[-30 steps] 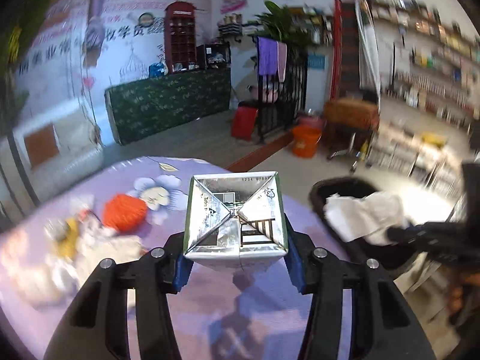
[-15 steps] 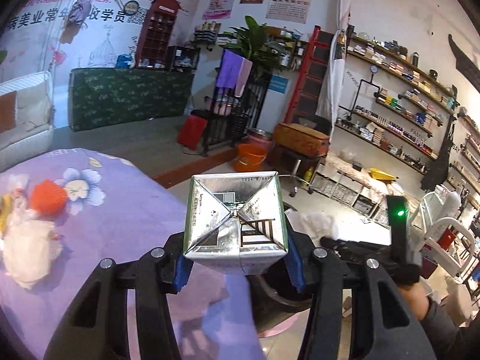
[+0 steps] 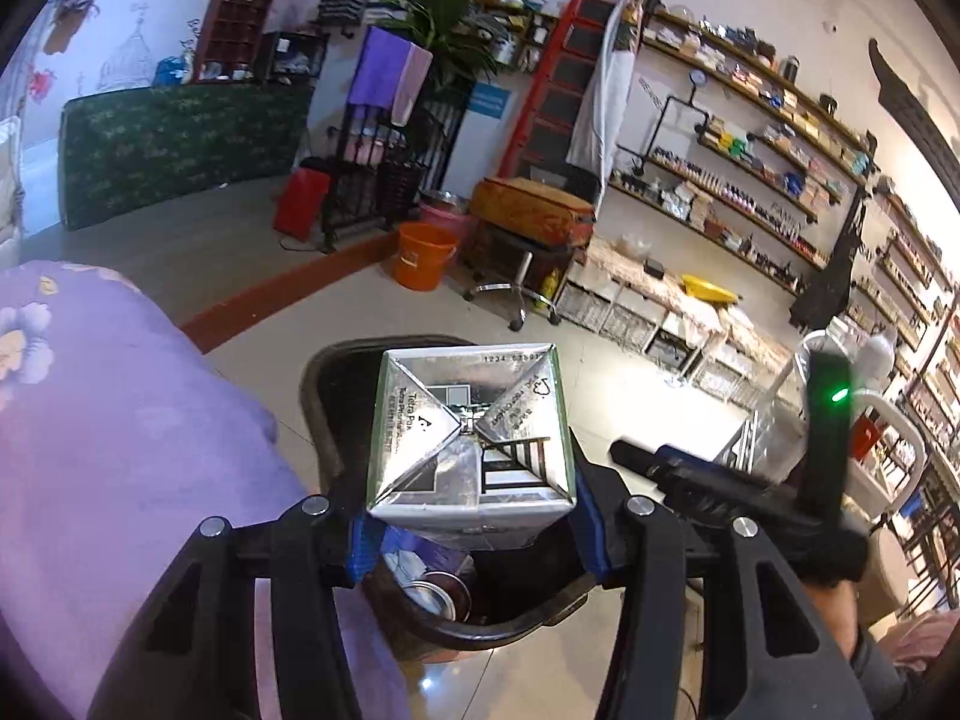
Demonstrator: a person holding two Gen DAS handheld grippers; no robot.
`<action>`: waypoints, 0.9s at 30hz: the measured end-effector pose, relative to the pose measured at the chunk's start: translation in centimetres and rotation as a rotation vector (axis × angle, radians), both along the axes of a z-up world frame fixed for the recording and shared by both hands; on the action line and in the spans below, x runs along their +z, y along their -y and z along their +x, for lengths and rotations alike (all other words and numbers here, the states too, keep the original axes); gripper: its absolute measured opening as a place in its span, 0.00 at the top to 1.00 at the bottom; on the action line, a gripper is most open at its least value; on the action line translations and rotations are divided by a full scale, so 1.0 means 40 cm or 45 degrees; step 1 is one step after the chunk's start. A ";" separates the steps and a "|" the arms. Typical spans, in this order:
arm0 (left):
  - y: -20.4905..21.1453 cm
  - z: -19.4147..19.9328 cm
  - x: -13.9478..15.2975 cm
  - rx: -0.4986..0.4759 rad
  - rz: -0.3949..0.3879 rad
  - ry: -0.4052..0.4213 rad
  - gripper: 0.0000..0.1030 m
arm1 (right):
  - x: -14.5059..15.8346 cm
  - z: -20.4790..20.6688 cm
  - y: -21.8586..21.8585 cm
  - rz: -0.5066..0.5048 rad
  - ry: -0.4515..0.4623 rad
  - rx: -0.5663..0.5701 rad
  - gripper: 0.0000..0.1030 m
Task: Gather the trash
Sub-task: 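Drop the tissues and milk carton into the black bin with both tools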
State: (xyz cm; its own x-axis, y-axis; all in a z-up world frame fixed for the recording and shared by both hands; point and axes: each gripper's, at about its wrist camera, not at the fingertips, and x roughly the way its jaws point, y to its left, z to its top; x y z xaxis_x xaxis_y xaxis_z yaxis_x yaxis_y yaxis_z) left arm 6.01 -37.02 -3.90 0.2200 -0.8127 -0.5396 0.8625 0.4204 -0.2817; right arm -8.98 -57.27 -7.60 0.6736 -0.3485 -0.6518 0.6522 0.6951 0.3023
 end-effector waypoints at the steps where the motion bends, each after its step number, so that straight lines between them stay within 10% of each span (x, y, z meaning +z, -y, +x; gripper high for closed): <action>1: 0.021 -0.005 -0.008 -0.016 0.019 -0.006 0.51 | 0.014 -0.012 0.006 -0.010 0.024 -0.020 0.32; 14: 0.136 -0.053 -0.097 -0.081 0.255 0.113 0.50 | 0.064 -0.081 0.044 -0.060 0.131 -0.138 0.30; 17: 0.132 -0.065 -0.097 -0.089 0.253 0.140 0.14 | 0.067 -0.083 0.048 -0.057 0.142 -0.154 0.26; 27: 0.025 -0.056 -0.066 0.029 0.184 0.175 0.05 | 0.084 -0.073 0.038 -0.052 0.169 -0.140 0.19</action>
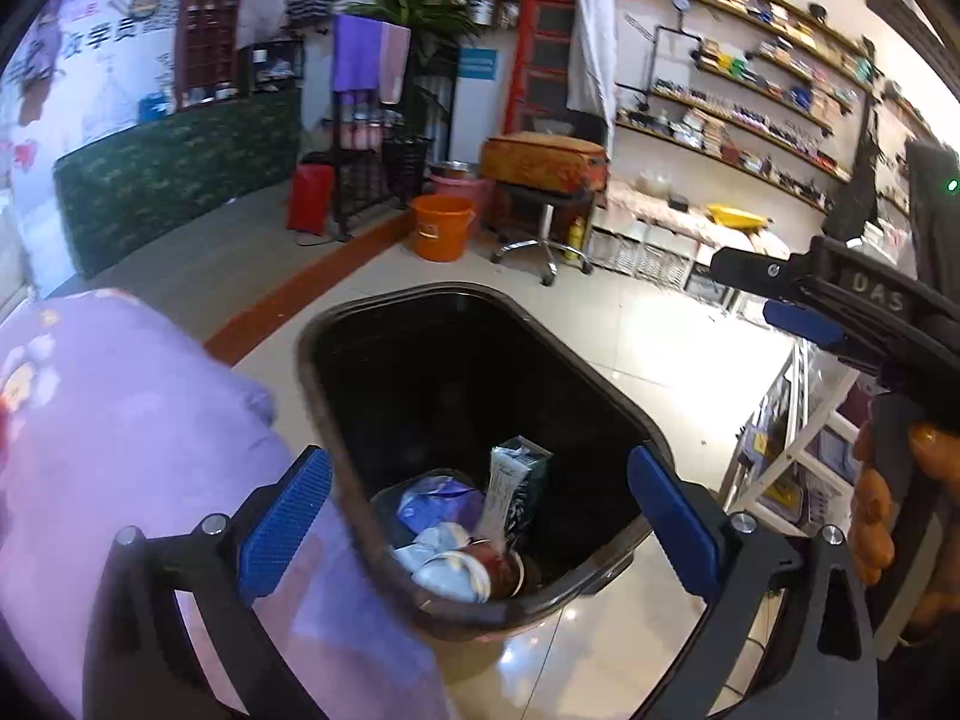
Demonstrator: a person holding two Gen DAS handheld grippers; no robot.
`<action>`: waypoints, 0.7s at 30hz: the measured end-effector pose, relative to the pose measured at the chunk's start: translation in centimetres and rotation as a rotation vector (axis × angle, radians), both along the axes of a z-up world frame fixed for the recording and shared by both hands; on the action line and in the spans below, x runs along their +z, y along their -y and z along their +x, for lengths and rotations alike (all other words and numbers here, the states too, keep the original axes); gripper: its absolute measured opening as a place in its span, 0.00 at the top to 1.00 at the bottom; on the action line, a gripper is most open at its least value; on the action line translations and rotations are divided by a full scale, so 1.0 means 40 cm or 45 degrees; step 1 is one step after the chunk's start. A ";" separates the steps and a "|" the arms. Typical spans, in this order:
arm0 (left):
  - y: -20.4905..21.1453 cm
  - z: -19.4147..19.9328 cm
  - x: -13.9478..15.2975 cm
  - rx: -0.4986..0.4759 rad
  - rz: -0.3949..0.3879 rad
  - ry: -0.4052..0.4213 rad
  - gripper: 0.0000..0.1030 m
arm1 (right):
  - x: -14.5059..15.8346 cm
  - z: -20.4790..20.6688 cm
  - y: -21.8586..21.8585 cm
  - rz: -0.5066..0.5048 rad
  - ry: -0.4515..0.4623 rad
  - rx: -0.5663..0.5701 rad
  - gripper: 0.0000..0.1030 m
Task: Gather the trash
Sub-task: 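Drop the tissues and milk carton into the black bin with both tools, then return to the table and grasp the crumpled paper bag with the right tool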
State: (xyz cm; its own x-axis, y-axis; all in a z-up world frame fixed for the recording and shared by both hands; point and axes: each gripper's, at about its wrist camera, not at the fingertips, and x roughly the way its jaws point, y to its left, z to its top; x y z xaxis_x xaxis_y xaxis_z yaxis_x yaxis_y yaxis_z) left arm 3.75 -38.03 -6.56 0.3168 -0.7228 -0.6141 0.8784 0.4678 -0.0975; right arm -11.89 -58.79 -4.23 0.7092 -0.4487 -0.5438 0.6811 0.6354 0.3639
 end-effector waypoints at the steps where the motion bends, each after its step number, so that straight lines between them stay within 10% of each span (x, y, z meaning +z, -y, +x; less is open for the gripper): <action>1: -0.024 0.004 0.006 0.015 -0.009 -0.006 0.05 | 0.000 0.009 -0.006 0.001 -0.001 0.013 0.19; 21: -0.536 0.117 0.066 0.587 0.042 0.037 0.05 | -0.016 0.322 -0.356 0.030 -0.052 0.669 0.15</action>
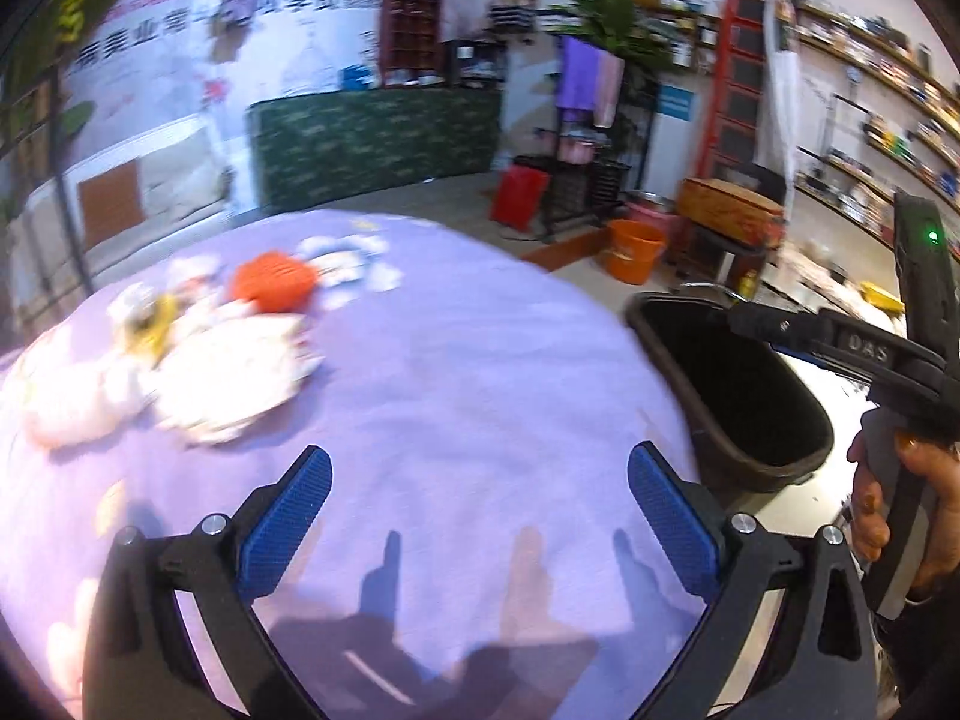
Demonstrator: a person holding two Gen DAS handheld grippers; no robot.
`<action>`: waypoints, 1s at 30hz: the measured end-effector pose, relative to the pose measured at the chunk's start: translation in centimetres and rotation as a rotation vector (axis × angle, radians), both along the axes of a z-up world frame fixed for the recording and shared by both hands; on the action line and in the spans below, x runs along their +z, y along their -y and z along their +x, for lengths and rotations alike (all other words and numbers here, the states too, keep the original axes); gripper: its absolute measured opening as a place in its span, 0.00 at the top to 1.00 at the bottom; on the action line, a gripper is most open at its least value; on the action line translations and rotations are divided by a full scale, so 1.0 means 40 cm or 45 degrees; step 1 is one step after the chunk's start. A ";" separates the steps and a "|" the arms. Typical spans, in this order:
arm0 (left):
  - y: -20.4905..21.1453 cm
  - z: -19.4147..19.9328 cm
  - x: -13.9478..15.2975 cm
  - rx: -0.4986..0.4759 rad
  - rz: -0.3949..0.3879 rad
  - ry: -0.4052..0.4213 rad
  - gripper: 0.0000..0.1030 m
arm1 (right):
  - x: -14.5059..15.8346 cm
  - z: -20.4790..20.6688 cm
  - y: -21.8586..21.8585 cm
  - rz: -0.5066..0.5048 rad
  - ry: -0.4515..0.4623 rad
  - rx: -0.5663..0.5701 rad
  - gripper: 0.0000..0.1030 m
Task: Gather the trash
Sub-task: 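Return to the table and grasp the crumpled paper bag with the right tool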
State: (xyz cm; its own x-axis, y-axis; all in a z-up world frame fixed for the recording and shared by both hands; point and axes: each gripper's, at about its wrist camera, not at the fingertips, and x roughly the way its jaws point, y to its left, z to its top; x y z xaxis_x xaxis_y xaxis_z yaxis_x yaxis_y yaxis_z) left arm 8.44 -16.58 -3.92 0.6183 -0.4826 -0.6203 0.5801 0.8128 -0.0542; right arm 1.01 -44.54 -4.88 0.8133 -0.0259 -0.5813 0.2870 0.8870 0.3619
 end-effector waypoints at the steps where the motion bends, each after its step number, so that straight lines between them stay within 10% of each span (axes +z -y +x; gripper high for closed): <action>1: -0.022 0.009 -0.001 0.028 0.000 -0.008 0.05 | 0.000 0.020 -0.031 -0.003 -0.006 0.048 0.15; 14: -0.338 0.130 0.007 0.235 0.048 -0.098 0.05 | -0.015 0.256 -0.361 -0.056 -0.169 0.580 0.15; 24: -0.485 0.226 0.025 0.331 0.320 -0.044 0.05 | -0.030 0.458 -0.553 -0.132 -0.279 0.783 0.16; 30: -0.480 0.280 0.011 0.208 0.548 0.017 0.05 | -0.087 0.559 -0.572 -0.031 -0.398 0.756 0.63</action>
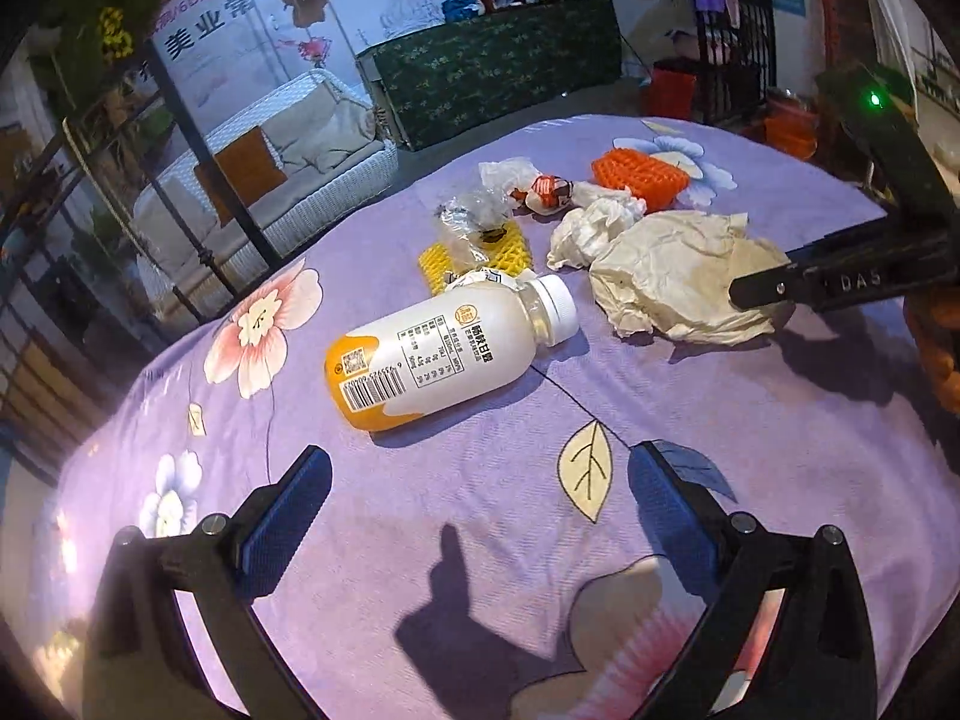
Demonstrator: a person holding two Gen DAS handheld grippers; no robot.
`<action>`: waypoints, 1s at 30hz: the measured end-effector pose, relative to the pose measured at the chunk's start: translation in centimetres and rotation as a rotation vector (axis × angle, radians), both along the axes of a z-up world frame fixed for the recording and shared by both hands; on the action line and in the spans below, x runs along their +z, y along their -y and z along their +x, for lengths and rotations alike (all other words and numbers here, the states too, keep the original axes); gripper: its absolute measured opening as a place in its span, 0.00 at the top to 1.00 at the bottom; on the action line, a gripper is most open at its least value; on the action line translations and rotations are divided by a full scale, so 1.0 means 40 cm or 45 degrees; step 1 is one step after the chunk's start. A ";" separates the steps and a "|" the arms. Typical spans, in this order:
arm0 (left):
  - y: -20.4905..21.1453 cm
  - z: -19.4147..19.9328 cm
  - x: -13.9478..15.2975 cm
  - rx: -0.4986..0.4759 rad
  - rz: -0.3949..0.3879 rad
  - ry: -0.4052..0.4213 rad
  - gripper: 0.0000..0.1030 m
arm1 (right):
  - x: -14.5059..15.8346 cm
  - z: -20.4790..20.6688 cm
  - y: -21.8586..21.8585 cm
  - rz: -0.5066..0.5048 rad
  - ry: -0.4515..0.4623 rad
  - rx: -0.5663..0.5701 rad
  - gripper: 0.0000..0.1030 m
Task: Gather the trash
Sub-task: 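Return to the table and grasp the crumpled paper bag with the right tool, then grasp the white-orange yogurt bottle with the left tool while the right tool holds the bag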
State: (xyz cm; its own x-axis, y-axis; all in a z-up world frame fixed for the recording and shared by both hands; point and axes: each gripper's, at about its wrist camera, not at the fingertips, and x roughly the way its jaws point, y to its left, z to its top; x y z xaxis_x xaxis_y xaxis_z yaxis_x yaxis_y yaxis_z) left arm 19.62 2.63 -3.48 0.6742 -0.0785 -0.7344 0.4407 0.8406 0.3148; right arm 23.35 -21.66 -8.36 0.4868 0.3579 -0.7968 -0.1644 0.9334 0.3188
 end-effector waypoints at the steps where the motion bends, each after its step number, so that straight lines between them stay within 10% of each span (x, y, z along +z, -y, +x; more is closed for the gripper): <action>1: 0.004 0.008 -0.006 -0.022 0.045 0.004 0.05 | -0.010 0.005 0.004 0.044 -0.024 -0.002 0.77; 8: 0.035 0.086 -0.019 -0.193 0.262 0.014 0.05 | 0.029 -0.049 0.033 0.148 0.063 -0.017 0.98; 22: 0.091 0.222 -0.138 -0.396 0.660 -0.134 0.18 | 0.104 -0.179 0.095 0.150 0.174 -0.057 0.98; 30: 0.086 0.211 -0.119 -0.404 0.615 -0.167 0.38 | 0.086 -0.203 0.110 0.183 0.168 -0.101 0.98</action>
